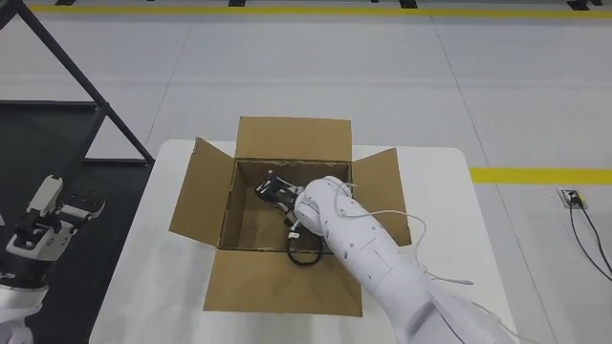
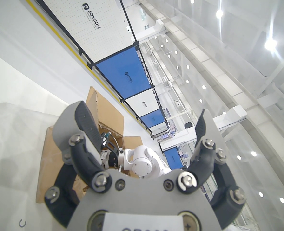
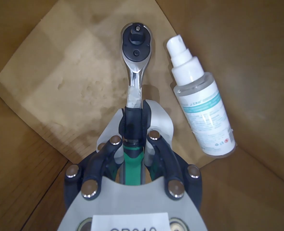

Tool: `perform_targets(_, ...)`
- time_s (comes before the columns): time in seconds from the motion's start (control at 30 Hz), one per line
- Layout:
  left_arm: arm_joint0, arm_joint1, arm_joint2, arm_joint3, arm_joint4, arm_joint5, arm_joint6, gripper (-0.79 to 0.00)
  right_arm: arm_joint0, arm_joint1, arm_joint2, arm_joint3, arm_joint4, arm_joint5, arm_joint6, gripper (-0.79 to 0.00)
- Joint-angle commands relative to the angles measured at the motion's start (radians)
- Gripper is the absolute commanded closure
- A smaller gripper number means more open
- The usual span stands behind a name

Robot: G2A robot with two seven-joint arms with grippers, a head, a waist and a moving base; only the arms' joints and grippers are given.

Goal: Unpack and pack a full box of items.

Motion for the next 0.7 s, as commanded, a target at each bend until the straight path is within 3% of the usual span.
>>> perform_targets(0.0, 0.001, 0.0, 0.0, -0.001, 0.0, 0.0, 0.001, -0.785, -0.008, 0.01, 0.007, -0.026, -0.008, -0.002, 0.0, 0.0)
perform_targets(0.13, 0.004, 0.0, -0.001, -0.005, 0.0, -0.001, 0.003, -0.785, -0.029, 0.031, 0.022, -0.084, -0.028, 0.0, 0.026, 0.0)
perform_targets(0.67, 0.004, 0.001, -0.001, -0.005, 0.001, 0.003, 0.005, -0.785, -0.077, 0.08, 0.071, -0.24, -0.083, 0.05, 0.362, 0.0)
